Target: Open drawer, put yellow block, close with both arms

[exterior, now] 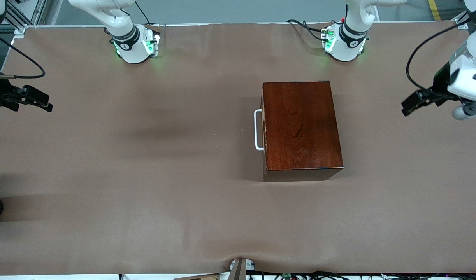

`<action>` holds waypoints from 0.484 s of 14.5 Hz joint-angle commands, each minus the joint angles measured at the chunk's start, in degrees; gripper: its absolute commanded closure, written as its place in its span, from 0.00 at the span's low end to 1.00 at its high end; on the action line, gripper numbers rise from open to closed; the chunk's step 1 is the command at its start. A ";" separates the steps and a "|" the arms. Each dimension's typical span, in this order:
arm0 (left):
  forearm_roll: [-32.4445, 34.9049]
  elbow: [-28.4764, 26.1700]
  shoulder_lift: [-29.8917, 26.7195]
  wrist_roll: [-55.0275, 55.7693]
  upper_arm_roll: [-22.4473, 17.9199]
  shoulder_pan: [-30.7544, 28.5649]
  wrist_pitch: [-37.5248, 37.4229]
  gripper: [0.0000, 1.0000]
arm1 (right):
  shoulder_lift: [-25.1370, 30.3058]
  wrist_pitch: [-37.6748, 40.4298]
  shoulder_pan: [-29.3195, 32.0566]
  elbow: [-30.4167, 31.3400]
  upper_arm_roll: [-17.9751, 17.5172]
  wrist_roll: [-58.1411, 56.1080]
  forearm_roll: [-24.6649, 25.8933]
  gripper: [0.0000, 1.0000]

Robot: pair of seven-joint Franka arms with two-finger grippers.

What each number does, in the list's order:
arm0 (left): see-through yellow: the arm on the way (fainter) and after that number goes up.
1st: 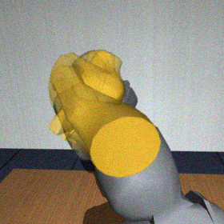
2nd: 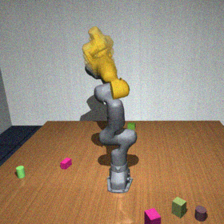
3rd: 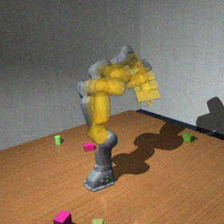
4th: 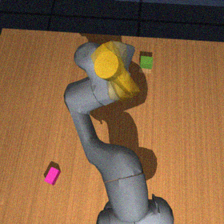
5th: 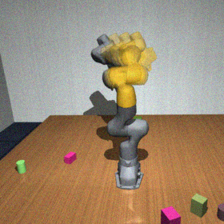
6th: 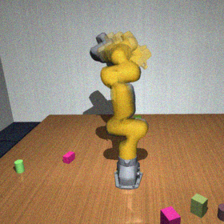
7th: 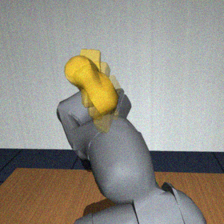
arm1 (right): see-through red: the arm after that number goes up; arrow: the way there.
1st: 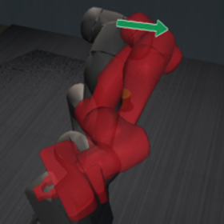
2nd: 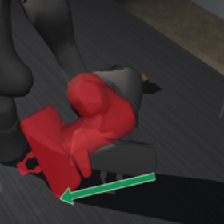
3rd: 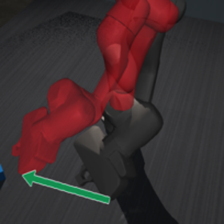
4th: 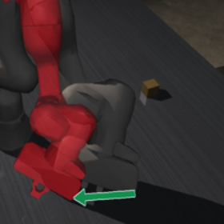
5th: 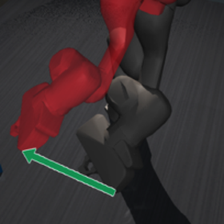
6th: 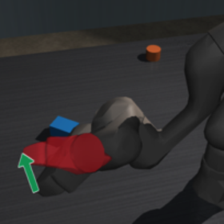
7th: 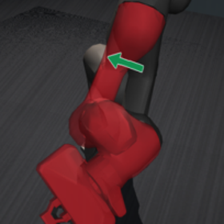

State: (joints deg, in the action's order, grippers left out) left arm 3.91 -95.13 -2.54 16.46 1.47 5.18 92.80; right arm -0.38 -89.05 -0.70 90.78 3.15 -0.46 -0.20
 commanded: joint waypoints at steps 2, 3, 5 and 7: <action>-1.01 -0.76 -2.12 -16.59 1.87 -1.14 -7.17 0.00 | 1.26 -0.08 1.23 1.06 -1.04 -0.42 0.72 0.00; -1.01 -0.76 -2.56 -18.55 1.87 -1.49 -7.71 0.00 | 1.34 -0.16 1.23 1.06 -1.04 -0.42 0.72 0.00; -1.10 -0.06 -2.74 -18.39 1.87 -1.49 -7.81 0.00 | 1.26 -0.16 1.23 0.98 -1.04 -0.42 0.72 0.00; -1.10 2.13 -2.13 -18.39 1.87 -1.49 -7.81 0.00 | 1.26 -0.16 1.23 0.98 -1.04 -0.42 0.72 0.00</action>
State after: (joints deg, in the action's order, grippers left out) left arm 3.90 -94.67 -4.12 -0.39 2.50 4.91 85.90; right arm -0.38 -89.05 -0.70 90.78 3.15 -0.46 -0.19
